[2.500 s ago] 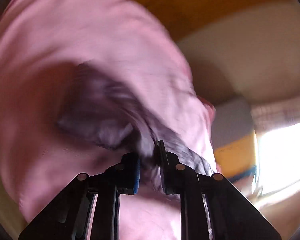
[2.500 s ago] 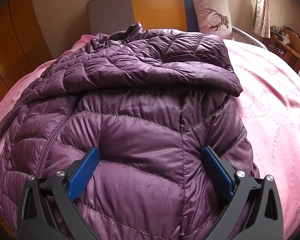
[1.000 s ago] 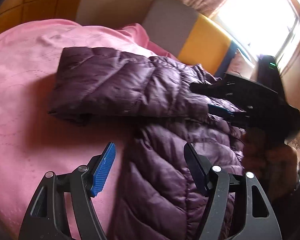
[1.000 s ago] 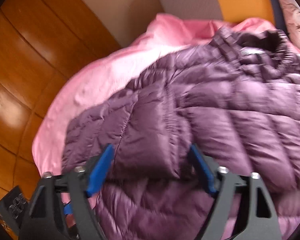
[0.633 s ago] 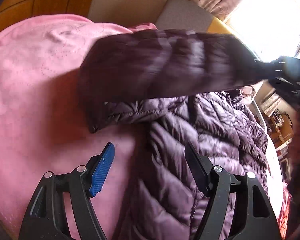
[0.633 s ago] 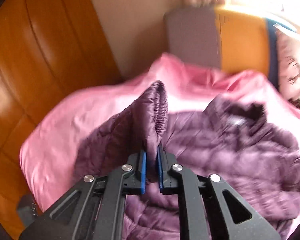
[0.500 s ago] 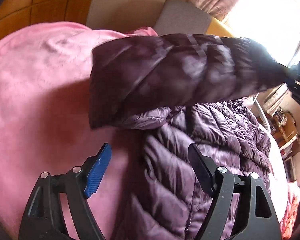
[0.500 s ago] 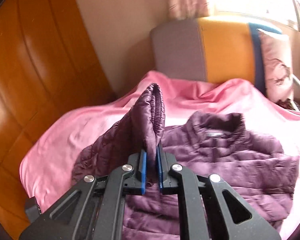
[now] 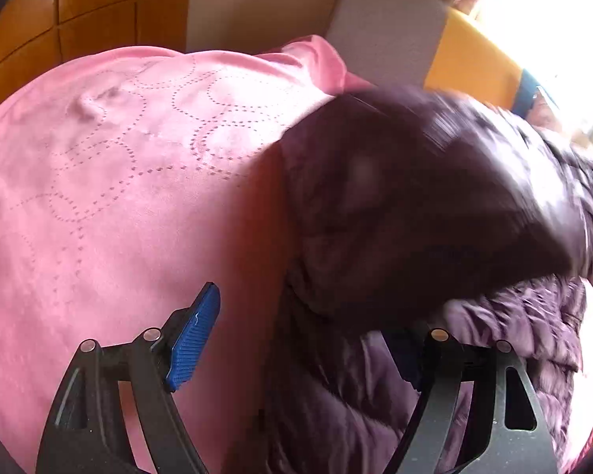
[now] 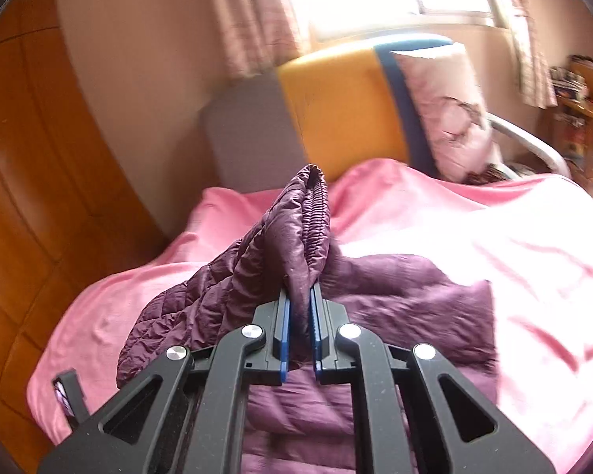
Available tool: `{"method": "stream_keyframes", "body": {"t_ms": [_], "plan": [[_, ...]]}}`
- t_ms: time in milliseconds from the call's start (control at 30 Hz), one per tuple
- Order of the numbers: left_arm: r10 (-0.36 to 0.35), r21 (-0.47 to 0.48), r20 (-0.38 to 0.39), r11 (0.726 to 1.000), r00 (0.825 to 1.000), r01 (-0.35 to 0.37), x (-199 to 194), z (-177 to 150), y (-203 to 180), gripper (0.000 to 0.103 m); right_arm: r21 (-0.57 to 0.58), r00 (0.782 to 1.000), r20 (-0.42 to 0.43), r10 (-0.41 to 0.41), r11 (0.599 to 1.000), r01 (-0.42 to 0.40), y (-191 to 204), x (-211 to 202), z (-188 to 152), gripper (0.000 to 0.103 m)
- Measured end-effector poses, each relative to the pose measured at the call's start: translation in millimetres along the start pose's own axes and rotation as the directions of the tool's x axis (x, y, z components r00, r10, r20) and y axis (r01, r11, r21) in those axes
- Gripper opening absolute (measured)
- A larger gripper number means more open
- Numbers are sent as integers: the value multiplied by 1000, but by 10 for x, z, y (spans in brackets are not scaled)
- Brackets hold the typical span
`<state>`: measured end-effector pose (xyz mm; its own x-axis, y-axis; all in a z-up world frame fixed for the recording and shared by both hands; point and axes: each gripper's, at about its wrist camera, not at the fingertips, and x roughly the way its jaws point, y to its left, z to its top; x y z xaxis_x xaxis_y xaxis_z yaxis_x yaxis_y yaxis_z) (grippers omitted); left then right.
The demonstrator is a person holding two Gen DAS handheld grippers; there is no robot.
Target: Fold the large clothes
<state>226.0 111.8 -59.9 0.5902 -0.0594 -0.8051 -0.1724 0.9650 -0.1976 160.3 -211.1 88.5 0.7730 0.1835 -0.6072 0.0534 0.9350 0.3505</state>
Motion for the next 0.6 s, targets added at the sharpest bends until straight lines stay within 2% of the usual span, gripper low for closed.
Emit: {"method": "stream_keyframes", "body": {"t_ms": [200, 433, 600], "plan": [[23, -5, -19, 1000, 1000, -23, 129, -12, 6, 78, 66, 990, -99, -103, 992, 109, -578, 151, -343, 8], [46, 46, -9, 998, 999, -46, 176, -57, -42, 77, 136, 958, -219, -185, 967, 217, -1097, 381, -823, 8], [40, 54, -18, 998, 999, -39, 134, -49, -19, 77, 95, 942, -251, -224, 963, 254, -1209, 530, -946, 9]]}}
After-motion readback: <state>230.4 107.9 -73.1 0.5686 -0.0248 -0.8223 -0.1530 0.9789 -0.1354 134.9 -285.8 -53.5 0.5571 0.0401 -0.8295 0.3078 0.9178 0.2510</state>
